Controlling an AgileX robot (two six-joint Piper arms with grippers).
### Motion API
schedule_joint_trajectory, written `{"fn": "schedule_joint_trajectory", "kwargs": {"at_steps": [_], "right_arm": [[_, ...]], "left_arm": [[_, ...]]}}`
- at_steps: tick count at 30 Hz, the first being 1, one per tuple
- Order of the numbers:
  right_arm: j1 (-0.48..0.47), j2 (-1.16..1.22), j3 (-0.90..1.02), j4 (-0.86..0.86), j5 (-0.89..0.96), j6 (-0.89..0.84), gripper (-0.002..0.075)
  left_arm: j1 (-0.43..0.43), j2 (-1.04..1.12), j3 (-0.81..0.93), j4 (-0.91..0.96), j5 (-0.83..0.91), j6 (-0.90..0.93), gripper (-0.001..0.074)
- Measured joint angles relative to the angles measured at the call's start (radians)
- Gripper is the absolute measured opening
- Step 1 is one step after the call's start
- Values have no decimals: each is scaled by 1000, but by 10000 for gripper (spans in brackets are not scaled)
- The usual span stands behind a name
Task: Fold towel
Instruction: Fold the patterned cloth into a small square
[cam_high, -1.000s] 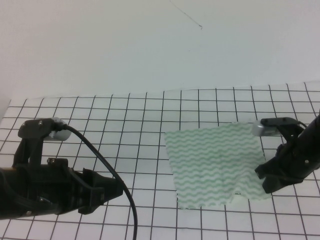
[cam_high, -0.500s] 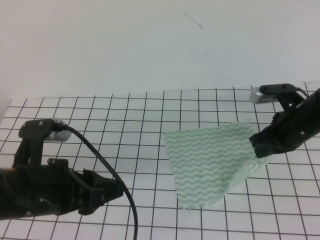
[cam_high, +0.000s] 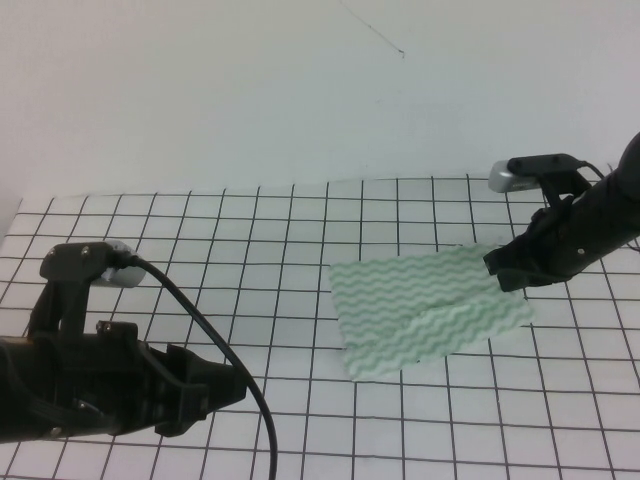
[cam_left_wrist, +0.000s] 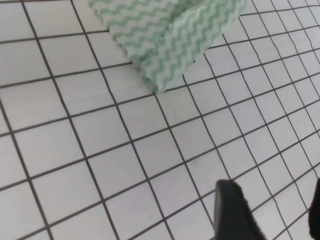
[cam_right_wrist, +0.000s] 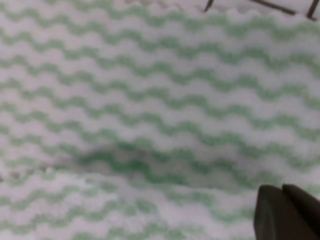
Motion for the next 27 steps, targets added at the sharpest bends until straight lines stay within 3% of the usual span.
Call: {"fn": "schedule_joint_trajectory", "kwargs": {"at_steps": [18,24,27], "right_arm": [[-10,24,-22,-63,-29,15,10],[-10,1,-26,-133,-12,35,220],[-10,-36,-50,-142,-22,28,288]], "left_arm": [[0,0,0,0,0,1,310],[0,0,0,0,-20,1,310],[0,0,0,0,-23,1,310]]}}
